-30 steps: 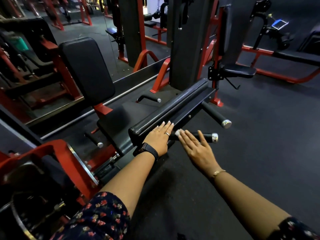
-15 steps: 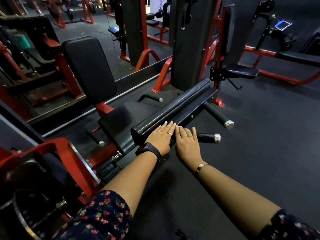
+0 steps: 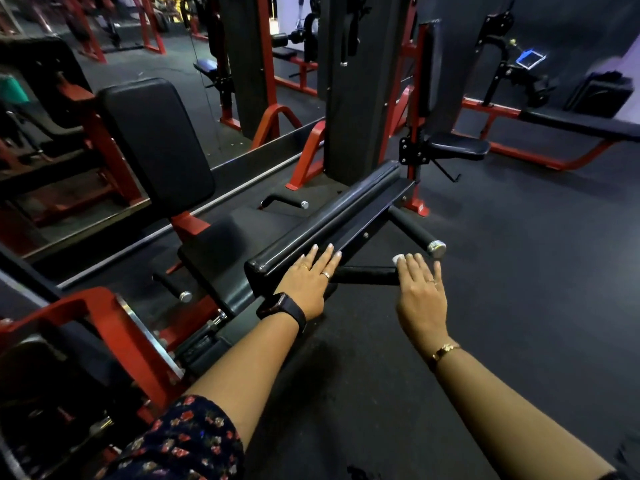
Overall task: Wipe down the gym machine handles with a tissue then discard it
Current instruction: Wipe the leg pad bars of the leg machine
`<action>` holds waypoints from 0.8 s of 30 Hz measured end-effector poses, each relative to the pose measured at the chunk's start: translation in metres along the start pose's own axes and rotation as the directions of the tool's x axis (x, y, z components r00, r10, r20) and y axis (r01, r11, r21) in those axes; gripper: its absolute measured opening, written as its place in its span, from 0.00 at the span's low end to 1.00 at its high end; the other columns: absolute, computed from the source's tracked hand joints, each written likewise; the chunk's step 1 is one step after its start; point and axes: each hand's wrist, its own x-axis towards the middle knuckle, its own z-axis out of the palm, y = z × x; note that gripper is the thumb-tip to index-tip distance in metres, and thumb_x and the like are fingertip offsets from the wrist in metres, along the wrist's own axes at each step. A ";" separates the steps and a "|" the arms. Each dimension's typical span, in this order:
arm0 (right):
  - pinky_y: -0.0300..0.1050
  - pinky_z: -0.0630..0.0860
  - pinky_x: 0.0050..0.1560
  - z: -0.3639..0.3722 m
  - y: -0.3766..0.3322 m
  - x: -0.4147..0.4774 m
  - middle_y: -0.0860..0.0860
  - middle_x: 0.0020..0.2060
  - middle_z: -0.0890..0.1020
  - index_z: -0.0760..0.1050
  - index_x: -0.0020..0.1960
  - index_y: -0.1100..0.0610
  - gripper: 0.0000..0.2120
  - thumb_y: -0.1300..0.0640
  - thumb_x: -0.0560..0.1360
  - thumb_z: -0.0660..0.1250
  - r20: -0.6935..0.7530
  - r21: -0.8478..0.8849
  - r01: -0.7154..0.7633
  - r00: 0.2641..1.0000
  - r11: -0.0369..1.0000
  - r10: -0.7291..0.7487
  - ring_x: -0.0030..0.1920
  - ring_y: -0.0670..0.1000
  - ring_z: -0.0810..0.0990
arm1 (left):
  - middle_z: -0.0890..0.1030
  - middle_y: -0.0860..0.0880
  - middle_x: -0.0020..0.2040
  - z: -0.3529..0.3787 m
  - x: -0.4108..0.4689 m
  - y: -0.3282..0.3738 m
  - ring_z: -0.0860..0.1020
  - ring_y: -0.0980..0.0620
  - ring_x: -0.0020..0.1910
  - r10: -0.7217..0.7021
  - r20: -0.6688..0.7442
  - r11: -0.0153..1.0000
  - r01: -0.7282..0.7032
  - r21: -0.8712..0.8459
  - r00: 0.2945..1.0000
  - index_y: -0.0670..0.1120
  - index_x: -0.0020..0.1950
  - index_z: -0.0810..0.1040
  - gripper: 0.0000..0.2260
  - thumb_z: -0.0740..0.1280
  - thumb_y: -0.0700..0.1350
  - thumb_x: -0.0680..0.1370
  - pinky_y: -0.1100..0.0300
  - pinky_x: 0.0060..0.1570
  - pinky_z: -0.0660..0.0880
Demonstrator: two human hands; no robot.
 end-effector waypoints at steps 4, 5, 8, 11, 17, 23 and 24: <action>0.60 0.57 0.73 0.004 0.007 -0.012 0.58 0.64 0.77 0.72 0.68 0.63 0.27 0.67 0.73 0.47 -0.052 0.017 0.063 0.997 0.998 -0.062 0.67 0.58 0.73 | 0.37 0.50 0.79 0.003 -0.007 0.018 0.40 0.50 0.78 0.129 -0.054 0.988 -0.124 0.090 0.990 0.49 0.76 0.32 0.34 0.55 0.45 0.81 0.51 0.73 0.35; 0.60 0.58 0.72 0.001 0.009 -0.007 0.58 0.62 0.78 0.74 0.67 0.63 0.26 0.66 0.73 0.47 -0.038 -0.008 0.063 0.997 0.998 -0.064 0.65 0.58 0.75 | 0.38 0.50 0.79 0.004 -0.008 0.025 0.40 0.51 0.78 0.113 -0.059 0.992 -0.109 0.062 0.992 0.49 0.77 0.33 0.34 0.55 0.46 0.81 0.51 0.73 0.35; 0.59 0.64 0.69 -0.008 0.007 0.022 0.55 0.53 0.81 0.78 0.58 0.60 0.19 0.59 0.74 0.53 0.211 0.005 -0.026 0.977 1.000 0.025 0.56 0.59 0.79 | 0.41 0.49 0.80 0.001 0.001 0.045 0.42 0.48 0.79 0.044 -0.039 0.998 -0.046 -0.043 0.998 0.47 0.79 0.36 0.35 0.58 0.49 0.81 0.51 0.75 0.38; 0.51 0.72 0.60 -0.017 0.013 0.047 0.55 0.54 0.78 0.79 0.56 0.59 0.15 0.59 0.75 0.58 0.508 0.311 -0.299 0.855 0.902 0.109 0.56 0.58 0.77 | 0.41 0.48 0.80 -0.004 0.016 0.057 0.41 0.46 0.78 0.049 -0.031 0.995 -0.051 -0.088 0.998 0.48 0.79 0.38 0.36 0.59 0.51 0.80 0.50 0.75 0.39; 0.33 0.65 0.66 -0.016 0.010 -0.003 0.49 0.62 0.77 0.75 0.66 0.57 0.23 0.70 0.73 0.63 0.179 0.686 -0.376 0.917 0.623 0.356 0.64 0.45 0.72 | 0.42 0.49 0.80 -0.011 0.042 0.071 0.40 0.49 0.78 0.145 -0.046 0.981 -0.150 -0.126 0.988 0.50 0.80 0.42 0.36 0.60 0.53 0.80 0.51 0.75 0.40; 0.34 0.63 0.68 -0.010 0.011 0.000 0.48 0.68 0.71 0.66 0.73 0.54 0.28 0.67 0.74 0.63 0.398 0.709 -0.543 0.835 0.450 0.380 0.69 0.46 0.68 | 0.43 0.48 0.80 -0.017 0.062 0.080 0.40 0.49 0.78 0.247 -0.127 0.956 -0.262 -0.128 0.961 0.48 0.80 0.43 0.37 0.61 0.55 0.78 0.51 0.74 0.35; 0.40 0.65 0.69 -0.012 0.014 0.005 0.49 0.69 0.71 0.67 0.72 0.54 0.26 0.65 0.75 0.63 0.450 0.708 -0.579 0.811 0.403 0.373 0.69 0.48 0.69 | 0.43 0.48 0.80 -0.019 0.065 0.083 0.40 0.49 0.78 0.259 -0.127 0.953 -0.275 -0.127 0.957 0.48 0.80 0.43 0.38 0.61 0.55 0.78 0.51 0.74 0.35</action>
